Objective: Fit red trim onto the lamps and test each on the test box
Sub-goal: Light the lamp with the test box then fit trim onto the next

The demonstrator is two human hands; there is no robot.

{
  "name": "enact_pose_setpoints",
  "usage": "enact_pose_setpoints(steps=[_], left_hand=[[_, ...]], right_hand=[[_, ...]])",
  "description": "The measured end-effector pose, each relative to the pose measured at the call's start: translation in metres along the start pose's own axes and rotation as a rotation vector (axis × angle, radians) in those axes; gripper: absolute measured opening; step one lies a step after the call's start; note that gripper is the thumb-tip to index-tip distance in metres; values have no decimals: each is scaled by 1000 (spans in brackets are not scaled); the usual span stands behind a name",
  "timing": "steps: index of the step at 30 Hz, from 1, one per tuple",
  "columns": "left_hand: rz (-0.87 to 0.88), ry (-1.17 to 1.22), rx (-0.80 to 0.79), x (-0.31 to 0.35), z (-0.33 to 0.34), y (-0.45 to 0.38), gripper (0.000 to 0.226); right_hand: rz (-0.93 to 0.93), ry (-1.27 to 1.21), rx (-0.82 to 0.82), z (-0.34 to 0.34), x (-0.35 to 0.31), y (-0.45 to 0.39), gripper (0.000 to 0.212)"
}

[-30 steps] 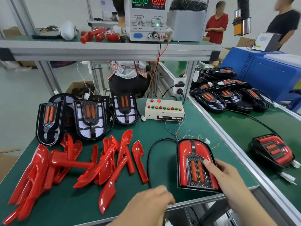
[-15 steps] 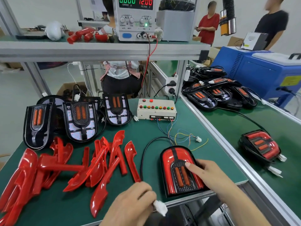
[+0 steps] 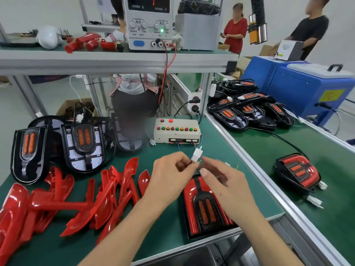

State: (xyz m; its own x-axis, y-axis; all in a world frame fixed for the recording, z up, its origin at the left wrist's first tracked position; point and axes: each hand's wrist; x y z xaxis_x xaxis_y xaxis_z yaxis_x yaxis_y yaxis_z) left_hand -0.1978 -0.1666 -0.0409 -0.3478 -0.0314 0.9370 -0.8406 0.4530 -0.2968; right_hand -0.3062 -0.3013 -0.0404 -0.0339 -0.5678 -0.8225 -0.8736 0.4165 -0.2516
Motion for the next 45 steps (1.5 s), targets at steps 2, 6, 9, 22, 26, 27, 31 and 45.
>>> enact_pose_setpoints(steps=[2,6,9,22,26,27,31,45], left_hand=[[7,-44,-34,1,9,-7,21],[4,-125,-261,3,14,-23,13],[-76,-31,-413,1,4,-54,5],[109,-694,-721,-47,116,-138,43],[157,-898,-795,-53,139,-136,31],[171,-933,-797,-54,143,-136,24],[213,-951,-807,-57,146,-139,10],[288,-710,-905,-58,124,-142,24]], right_hand=[[29,-94,26,5,-6,-14,22],[120,-87,129,6,0,-38,4],[310,-249,191,-7,21,-52,17],[773,-786,280,-12,78,-44,20],[788,-802,332,-11,78,-40,18],[785,-807,343,-10,78,-41,18],[761,-757,339,-8,76,-45,18],[771,-585,346,-10,91,-42,18]])
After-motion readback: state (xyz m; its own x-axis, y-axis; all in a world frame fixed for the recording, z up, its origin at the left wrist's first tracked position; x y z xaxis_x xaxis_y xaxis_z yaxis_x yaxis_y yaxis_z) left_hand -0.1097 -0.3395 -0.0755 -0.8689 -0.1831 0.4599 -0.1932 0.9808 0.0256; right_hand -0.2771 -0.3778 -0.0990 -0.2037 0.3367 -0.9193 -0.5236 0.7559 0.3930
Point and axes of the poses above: each hand's wrist, its own y-axis away from the middle knuckle, its own z-axis out of the palm, x = y × z, and after that the axes turned 14 degrees about y, right-handed
